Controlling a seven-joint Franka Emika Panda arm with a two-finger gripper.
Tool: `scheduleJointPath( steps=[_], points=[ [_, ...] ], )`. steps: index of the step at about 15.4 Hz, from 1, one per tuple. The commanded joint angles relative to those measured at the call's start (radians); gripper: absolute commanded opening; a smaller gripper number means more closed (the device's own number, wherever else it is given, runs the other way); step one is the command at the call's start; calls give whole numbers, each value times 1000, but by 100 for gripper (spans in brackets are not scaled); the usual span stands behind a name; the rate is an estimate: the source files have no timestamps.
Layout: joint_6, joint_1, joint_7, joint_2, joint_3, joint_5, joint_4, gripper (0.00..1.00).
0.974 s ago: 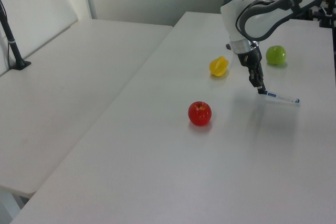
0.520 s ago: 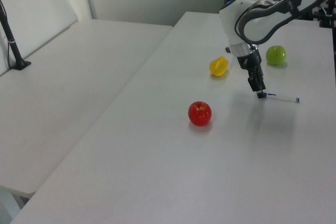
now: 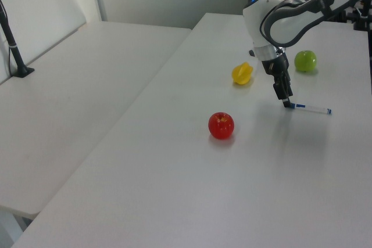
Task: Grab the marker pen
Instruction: 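Open the gripper to release the marker and raise it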
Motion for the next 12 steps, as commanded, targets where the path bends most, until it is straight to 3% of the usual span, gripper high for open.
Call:
scheduleJointPath(
  steps=[1,3,12],
  points=[
    [13,4,22,-81,-1,-23,-18,81],
    [12,-7,28,-139,-1,-23,-14,100],
    [-255,-122,42,-297,-4,-23,235,100]
  ],
)
